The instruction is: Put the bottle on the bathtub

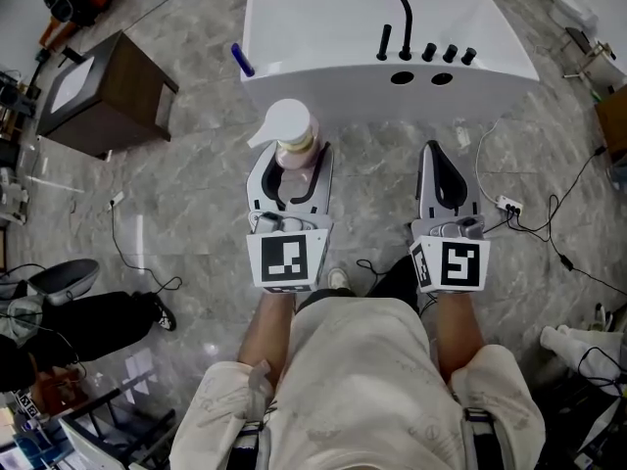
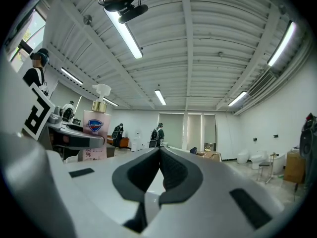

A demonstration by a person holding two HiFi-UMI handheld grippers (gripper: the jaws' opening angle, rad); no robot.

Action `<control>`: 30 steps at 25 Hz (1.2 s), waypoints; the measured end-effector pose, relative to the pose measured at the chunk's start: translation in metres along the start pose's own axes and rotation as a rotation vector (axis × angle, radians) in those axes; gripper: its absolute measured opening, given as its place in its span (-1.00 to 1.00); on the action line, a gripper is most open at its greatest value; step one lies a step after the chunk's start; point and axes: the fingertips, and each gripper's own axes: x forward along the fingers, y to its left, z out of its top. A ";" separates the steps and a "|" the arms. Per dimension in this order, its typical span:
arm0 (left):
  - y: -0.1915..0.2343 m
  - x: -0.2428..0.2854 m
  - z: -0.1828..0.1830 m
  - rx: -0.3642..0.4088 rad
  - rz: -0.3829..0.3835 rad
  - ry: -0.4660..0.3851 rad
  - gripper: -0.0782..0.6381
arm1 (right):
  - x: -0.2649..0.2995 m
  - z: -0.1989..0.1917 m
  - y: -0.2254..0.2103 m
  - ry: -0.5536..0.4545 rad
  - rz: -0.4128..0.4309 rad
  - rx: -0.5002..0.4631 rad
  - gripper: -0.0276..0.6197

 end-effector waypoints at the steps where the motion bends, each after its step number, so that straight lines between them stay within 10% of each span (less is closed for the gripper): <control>1: -0.005 0.004 0.000 0.000 -0.004 0.002 -0.16 | 0.000 -0.002 -0.006 0.003 -0.005 0.001 -0.95; 16: -0.120 0.113 -0.006 -0.001 -0.084 0.051 -0.16 | 0.004 -0.045 -0.161 0.038 -0.104 0.069 -0.95; 30: -0.344 0.247 0.019 0.011 -0.318 0.029 -0.16 | -0.061 -0.079 -0.408 0.048 -0.362 0.099 -0.95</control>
